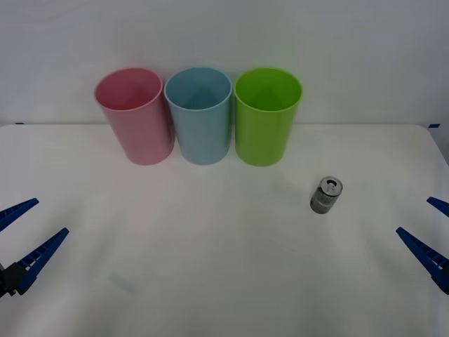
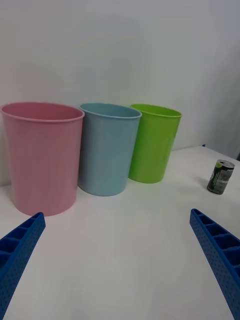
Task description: Grasp the object on the table and drop it into the matching bin: aluminum can to the light blue bin, PET bottle to the pink bin.
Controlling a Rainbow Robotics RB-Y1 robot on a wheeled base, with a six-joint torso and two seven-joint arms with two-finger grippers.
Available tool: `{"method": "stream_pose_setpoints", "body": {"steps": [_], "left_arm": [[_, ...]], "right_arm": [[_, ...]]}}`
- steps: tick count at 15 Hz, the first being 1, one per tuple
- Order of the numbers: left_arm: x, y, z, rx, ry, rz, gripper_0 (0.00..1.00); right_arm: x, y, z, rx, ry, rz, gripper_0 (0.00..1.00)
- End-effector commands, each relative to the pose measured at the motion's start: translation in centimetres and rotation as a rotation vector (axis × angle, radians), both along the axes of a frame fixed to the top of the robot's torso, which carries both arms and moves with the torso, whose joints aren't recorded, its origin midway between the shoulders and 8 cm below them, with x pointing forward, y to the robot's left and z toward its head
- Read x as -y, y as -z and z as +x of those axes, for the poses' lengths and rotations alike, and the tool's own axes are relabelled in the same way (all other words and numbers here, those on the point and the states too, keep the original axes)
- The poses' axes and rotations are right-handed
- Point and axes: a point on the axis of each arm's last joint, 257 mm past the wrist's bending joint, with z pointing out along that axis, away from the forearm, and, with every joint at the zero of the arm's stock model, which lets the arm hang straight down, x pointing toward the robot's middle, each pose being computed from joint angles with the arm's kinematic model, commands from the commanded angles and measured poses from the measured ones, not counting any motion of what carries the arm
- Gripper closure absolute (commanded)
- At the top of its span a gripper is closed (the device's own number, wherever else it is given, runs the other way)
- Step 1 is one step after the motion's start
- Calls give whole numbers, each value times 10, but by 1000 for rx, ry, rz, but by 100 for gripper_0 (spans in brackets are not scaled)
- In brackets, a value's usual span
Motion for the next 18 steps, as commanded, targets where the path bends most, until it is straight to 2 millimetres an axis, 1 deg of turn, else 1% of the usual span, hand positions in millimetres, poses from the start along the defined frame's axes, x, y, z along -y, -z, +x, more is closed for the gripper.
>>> {"method": "stream_pose_setpoints", "body": {"steps": [1,2,4,7,10,13,18], "left_arm": [[0,0,0,0,0,0,0],[0,0,0,0,0,0,0],[0,0,0,0,0,0,0],[0,0,0,0,0,0,0],[0,0,0,0,0,0,0],[0,0,0,0,0,0,0],[0,0,0,0,0,0,0]], "right_arm": [[0,0,0,0,0,0,0],[-1,10,-4,-20,9,21,0],[-2,9,-5,-20,3,21,0],[-6,14,-5,-31,-2,20,0],[-11,26,-1,-52,2,-1,0],[-15,48,6,-86,7,-18,0],[-27,76,24,-107,13,-39,0]]}}
